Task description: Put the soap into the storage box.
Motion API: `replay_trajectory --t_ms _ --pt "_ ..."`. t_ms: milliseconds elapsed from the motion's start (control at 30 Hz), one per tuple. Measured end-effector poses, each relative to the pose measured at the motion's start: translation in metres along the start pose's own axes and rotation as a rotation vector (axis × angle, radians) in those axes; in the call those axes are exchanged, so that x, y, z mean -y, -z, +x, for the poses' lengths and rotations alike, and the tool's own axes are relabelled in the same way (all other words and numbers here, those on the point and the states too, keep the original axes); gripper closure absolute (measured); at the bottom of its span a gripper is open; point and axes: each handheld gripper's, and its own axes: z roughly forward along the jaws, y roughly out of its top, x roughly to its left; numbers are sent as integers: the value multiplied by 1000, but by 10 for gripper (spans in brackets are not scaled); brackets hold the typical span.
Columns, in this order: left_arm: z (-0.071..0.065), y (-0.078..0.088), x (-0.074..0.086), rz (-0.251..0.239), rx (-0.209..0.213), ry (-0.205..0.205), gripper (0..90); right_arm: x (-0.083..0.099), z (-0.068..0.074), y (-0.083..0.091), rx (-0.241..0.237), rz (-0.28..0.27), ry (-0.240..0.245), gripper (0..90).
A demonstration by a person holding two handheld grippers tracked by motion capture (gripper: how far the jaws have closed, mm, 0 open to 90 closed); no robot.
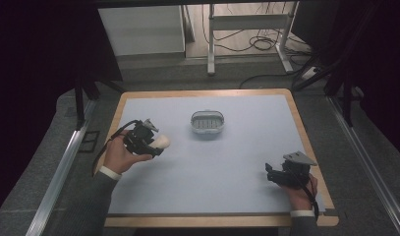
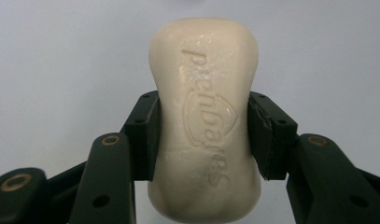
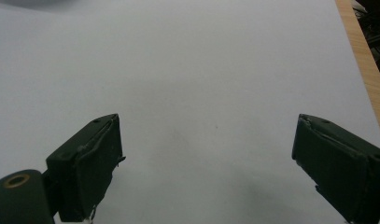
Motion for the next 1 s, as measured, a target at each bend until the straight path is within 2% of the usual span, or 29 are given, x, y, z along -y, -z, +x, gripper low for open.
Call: replay_trajectory --t_ms 233,333,600,1000 --pt "0 1 -8 4 -6 -11 497 0 0 0 2 0 -1 82" --pt "2 0 -11 -4 6 -5 497 0 -1 0 1 0 -1 82" --pt "6 -3 -19 9 -8 -10 497 1 0 -1 2 3 1 82" --pt "6 -8 -33 11 -10 -35 497 0 0 0 3 -1 -1 82"
